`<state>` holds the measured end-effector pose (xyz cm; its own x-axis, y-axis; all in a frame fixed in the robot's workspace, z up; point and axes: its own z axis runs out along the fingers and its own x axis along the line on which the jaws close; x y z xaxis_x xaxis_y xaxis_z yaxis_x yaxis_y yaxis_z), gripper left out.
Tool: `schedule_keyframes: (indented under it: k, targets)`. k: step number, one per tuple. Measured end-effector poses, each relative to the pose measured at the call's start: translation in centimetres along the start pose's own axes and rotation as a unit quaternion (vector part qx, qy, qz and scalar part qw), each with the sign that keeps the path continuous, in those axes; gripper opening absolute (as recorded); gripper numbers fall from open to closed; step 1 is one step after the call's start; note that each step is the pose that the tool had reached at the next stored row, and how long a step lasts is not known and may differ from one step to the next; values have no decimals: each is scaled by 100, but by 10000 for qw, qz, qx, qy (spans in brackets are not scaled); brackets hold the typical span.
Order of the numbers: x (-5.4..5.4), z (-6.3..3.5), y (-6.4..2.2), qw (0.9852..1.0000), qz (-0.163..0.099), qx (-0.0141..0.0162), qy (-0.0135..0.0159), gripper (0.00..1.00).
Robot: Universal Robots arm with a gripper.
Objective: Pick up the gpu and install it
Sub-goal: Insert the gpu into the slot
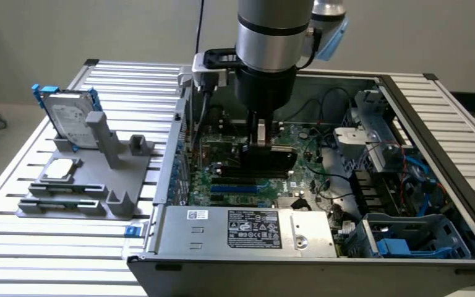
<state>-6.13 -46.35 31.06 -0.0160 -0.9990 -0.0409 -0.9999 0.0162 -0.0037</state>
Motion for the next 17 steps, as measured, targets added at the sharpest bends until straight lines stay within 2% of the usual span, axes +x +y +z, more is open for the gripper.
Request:
schedule_keyframes:
  k: [6, 12, 17]
  targets:
    - [18, 42, 55, 10000, 35, 8, 0, 26]
    - [25, 55, 61, 10000, 53, 9, -1, 26]
    - [38, 132, 117, 10000, 73, 11, 0, 26]
